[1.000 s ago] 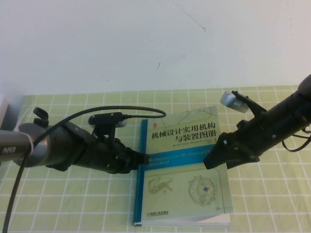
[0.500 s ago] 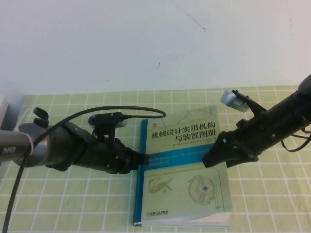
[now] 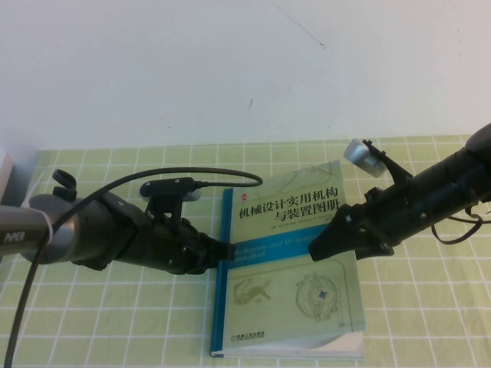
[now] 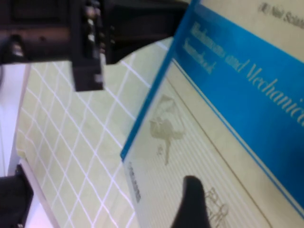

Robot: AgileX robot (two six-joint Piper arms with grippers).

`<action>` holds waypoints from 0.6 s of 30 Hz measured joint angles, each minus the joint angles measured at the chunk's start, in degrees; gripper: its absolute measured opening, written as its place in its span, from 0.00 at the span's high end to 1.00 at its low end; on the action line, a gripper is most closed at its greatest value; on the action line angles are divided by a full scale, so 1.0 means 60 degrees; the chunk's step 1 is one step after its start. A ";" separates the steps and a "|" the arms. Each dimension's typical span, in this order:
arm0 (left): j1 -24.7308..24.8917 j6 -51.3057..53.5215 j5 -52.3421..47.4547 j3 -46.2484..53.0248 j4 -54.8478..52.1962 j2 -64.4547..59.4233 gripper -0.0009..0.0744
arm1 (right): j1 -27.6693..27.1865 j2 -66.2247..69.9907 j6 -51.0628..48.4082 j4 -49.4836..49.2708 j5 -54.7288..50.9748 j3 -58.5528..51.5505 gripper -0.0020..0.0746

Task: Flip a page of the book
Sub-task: Open the closed book

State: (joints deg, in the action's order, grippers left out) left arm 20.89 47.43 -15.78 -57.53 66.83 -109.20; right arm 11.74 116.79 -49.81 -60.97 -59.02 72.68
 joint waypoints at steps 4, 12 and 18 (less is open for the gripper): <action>0.0000 0.0000 -0.0017 0.0000 -0.0013 0.0000 0.99 | 0.0000 0.0165 -0.0264 0.0002 -0.0066 0.0000 0.30; 0.0000 0.0145 -0.0127 0.0000 -0.0035 0.0136 0.99 | 0.0000 0.0165 -0.1569 -0.1273 -0.0925 0.0000 0.30; 0.0000 0.0265 -0.0181 0.0000 -0.0035 0.0174 0.99 | 0.0000 0.0165 -0.1813 -0.1638 -0.1207 0.0000 0.30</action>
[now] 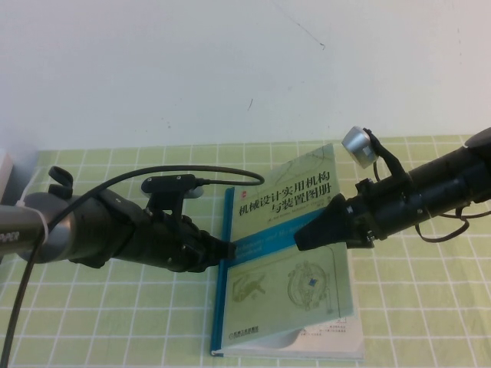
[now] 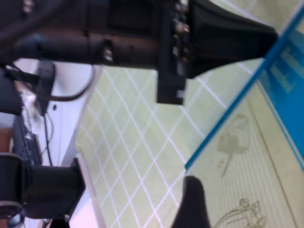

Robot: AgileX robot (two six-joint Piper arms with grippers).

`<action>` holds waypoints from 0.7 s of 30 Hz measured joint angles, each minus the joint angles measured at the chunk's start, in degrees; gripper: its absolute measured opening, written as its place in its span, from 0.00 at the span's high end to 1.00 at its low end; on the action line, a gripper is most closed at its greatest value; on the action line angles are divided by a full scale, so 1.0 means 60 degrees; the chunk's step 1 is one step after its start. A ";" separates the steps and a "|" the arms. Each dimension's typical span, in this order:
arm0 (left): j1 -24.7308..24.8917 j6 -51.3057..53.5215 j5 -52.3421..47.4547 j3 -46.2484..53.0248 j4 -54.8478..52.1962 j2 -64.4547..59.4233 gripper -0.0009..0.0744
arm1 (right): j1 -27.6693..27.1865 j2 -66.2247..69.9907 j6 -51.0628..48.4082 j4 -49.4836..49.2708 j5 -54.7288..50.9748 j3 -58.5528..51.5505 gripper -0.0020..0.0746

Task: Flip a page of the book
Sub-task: Open the closed book

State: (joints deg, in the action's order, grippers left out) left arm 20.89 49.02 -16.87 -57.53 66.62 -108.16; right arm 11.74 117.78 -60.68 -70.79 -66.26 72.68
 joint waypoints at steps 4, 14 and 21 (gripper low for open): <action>0.0000 0.0060 -0.0003 0.0000 0.0000 0.0000 0.99 | 0.0000 0.0000 0.0363 0.0500 0.0093 0.0000 0.30; 0.0000 0.0119 -0.0019 0.0000 0.0000 0.0000 0.99 | 0.0000 0.0057 0.1130 0.1688 0.0329 0.0000 0.30; 0.0000 0.0187 -0.0019 0.0000 0.0127 0.0000 0.99 | 0.0000 0.0278 0.0933 0.1342 0.0410 -0.0467 0.30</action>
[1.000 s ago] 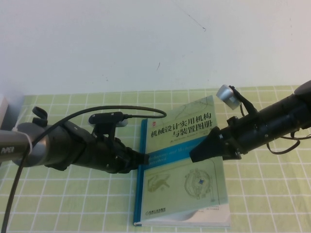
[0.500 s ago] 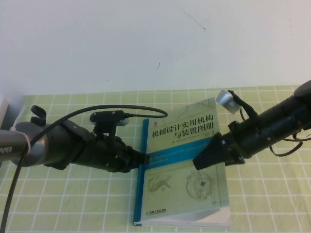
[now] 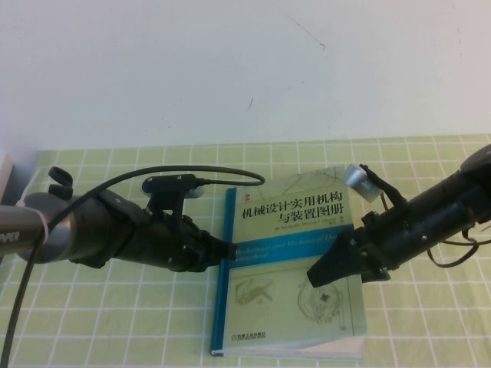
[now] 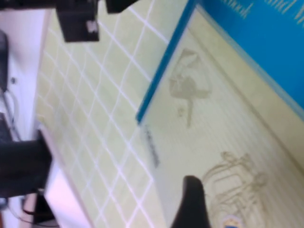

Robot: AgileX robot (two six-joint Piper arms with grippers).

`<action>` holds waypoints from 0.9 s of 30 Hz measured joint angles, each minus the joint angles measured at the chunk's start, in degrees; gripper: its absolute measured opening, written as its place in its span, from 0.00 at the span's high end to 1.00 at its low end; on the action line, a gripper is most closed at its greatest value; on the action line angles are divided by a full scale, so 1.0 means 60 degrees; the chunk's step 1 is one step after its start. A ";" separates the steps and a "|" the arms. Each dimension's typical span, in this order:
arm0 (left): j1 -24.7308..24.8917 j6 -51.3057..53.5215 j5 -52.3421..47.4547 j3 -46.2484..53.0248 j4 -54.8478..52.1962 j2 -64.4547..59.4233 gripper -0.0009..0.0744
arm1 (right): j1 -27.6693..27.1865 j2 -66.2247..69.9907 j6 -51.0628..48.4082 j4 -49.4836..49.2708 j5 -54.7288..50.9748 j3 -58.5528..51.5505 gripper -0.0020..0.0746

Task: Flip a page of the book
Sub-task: Open the closed book

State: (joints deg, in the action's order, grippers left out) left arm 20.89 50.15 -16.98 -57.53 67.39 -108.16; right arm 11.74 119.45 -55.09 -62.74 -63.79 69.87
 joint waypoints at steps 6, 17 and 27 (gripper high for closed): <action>0.0000 0.0609 0.0000 0.0000 0.0723 0.0000 0.99 | 0.0000 0.0045 -0.0971 -0.1859 -0.0435 -0.0191 0.30; 0.0000 0.1176 -0.0193 0.0000 0.1757 0.0094 0.99 | 0.0000 0.0045 -0.1017 -0.2091 -0.0345 -0.0224 0.30; 0.0080 0.0916 -0.0607 0.0021 0.0236 0.2265 0.99 | 0.0006 0.0045 -0.1123 -0.2566 -0.0430 -0.0224 0.30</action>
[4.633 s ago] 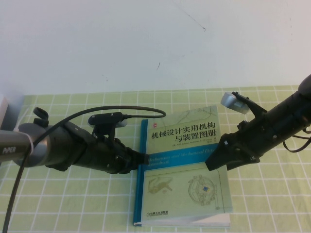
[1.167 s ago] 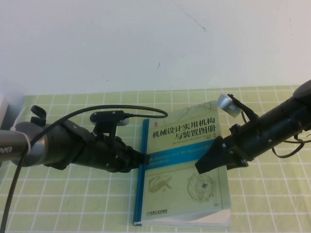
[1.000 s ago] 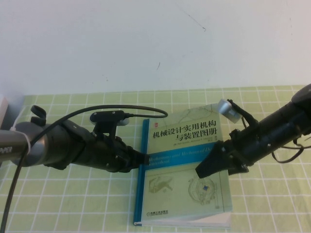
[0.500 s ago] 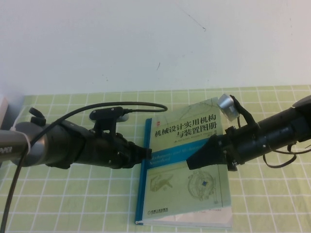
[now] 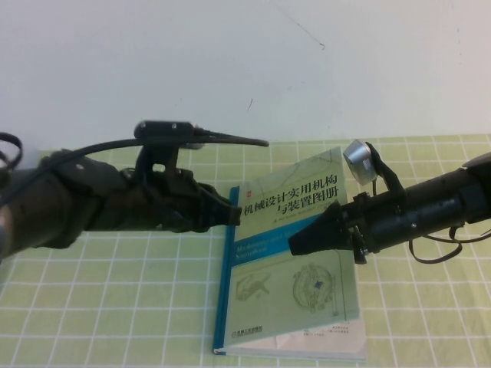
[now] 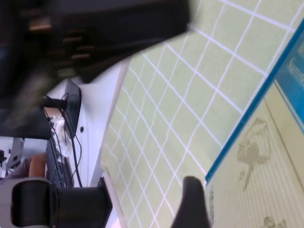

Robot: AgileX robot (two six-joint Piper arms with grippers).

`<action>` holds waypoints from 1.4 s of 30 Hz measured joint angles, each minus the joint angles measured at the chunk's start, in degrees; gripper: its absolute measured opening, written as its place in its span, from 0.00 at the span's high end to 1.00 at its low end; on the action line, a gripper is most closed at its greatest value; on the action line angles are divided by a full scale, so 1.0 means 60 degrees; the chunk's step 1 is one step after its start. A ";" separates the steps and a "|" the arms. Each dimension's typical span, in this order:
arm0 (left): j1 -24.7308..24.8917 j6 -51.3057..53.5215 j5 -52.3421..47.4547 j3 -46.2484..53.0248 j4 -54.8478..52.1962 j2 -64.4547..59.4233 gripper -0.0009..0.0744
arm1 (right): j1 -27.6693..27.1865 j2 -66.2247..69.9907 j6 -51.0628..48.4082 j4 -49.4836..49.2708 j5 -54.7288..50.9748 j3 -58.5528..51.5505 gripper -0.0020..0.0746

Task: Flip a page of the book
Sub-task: Open the closed book

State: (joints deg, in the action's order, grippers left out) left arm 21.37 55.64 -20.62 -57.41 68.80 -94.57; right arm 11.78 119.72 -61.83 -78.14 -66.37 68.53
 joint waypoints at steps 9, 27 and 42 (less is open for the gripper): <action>0.0644 -0.0749 -0.0203 0.0981 -0.2122 0.2862 0.99 | 0.0016 0.0000 0.0077 -0.0150 -0.0043 0.0271 0.30; 0.6551 -0.0560 0.2673 0.2339 -0.3470 0.3360 0.99 | 0.0884 -0.0056 0.0933 0.0550 0.0406 0.1175 0.30; 0.7982 0.1041 0.8251 0.2354 -0.0326 0.0294 0.99 | 0.0940 -0.0076 0.0972 0.0580 0.0425 0.1326 0.30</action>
State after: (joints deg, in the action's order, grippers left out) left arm 69.26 61.89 28.88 -43.28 66.85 -92.81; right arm 17.42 119.26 -55.99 -74.66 -63.82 76.49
